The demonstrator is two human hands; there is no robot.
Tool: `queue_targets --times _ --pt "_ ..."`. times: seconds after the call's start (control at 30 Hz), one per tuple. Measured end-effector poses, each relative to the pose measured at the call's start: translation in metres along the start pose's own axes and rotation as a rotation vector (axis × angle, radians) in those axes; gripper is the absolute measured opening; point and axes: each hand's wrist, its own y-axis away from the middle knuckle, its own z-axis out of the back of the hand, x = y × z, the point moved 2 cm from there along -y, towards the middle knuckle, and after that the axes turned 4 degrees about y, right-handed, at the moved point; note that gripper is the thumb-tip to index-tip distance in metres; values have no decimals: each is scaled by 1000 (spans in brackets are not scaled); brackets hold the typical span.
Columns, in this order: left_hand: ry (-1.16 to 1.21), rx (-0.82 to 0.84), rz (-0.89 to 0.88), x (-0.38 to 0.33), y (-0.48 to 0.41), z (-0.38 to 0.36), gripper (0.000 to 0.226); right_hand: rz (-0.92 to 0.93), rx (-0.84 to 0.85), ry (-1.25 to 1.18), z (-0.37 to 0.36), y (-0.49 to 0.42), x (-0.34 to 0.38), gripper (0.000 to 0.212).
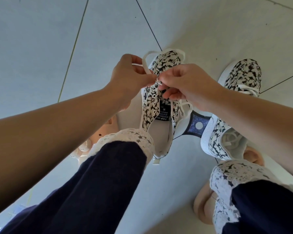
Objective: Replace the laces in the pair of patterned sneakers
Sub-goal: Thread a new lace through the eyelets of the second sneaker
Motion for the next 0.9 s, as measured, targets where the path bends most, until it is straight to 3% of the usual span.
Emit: queue_targets --times 0.13,0.3,0.4,0.5,0.57,0.9 --pt "-75 18 -87 -8 1 -2 54 61 -24 78 -1 -1 5 2" --pt "-215 124 -130 -7 2 -1 26 111 -78 118 -2 -3 6 11" --pt "-353 62 -170 -7 -1 0 22 120 -102 242 -1 -3 3 10" --pt "-278 -23 -125 -5 -7 7 26 140 -115 438 -1 -4 3 9" --pt "-223 -36 -82 -3 -8 10 28 149 -123 424 -7 -4 2 5" --pt "-203 -17 -41 10 -7 7 33 21 -230 139 -24 -7 -13 27"
